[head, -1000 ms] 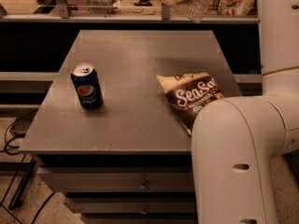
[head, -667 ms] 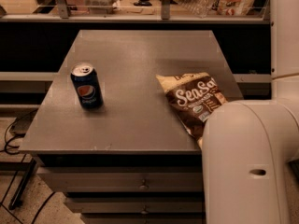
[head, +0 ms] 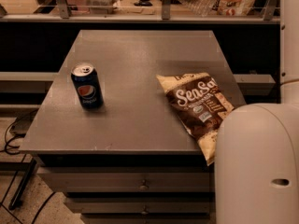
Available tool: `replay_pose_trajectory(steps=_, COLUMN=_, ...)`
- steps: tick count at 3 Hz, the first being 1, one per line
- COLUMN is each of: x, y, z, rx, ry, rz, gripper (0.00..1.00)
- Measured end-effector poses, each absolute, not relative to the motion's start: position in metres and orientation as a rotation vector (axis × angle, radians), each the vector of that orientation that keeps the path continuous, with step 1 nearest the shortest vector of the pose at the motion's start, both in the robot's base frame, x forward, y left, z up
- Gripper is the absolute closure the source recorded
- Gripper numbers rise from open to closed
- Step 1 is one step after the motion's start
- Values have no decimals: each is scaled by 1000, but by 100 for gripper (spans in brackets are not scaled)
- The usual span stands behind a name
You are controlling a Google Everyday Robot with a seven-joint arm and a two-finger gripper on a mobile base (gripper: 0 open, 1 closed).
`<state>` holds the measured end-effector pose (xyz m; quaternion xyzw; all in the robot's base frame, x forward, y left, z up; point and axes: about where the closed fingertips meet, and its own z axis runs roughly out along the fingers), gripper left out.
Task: Place water bottle upright
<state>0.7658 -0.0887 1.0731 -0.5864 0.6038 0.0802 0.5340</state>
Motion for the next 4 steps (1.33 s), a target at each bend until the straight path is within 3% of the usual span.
replay_pose_trajectory(steps=2, x=763, y=-109, z=1033, rx=-1195, ry=1669, rz=426, gripper=100)
replay_pose_trajectory(steps=4, x=760, y=-119, z=1019, rx=-1123, ry=1746, rz=471, gripper=100)
